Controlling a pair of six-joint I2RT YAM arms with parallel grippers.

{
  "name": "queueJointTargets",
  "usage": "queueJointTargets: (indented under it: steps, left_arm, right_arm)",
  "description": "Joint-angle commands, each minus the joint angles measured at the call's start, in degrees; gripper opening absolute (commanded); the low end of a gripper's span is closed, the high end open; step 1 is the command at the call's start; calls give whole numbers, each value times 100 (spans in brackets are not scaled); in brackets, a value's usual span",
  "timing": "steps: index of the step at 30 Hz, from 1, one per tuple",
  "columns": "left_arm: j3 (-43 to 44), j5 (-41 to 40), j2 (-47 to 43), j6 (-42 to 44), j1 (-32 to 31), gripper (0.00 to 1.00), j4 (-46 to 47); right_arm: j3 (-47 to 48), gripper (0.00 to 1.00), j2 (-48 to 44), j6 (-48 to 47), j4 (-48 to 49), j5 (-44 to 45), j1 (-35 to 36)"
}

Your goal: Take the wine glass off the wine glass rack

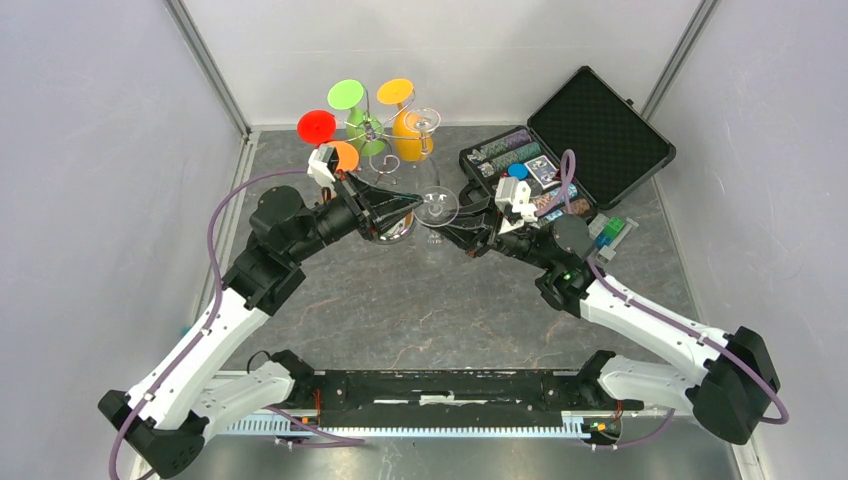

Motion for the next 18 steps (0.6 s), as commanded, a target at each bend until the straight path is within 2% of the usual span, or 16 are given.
queueJointTargets:
  steps: [1,5,7,9,12,15,18]
  left_arm:
    - [70,-41,-209,23,-13,12,115]
    - [103,-228,-363,315,-15,68,-242]
    - [16,-328,-489,365,-13,81,-378]
    - [-122,-432,-643,440,-14,91,-521]
    - [-336,-590,-953,730,-17,98,-823]
    - [-675,-585,-1166,1201,-13,100,-970]
    - [-1047,-85,-1061,1357,-25,100,-695]
  right_arm:
    - [62,0,-17,111,520,133,68]
    - [-401,0,-202,527,1353,689,64]
    - [-669,0,-315,796,1803,1059,68]
    - [-968,0,-463,1103,2279,1536,65]
    - [-1392,0,-728,1650,2762,2463,65]
    - [-1741,0,-954,2501,3179,3597,64]
    - [-1975,0,-1034,3431,3473,4370,70]
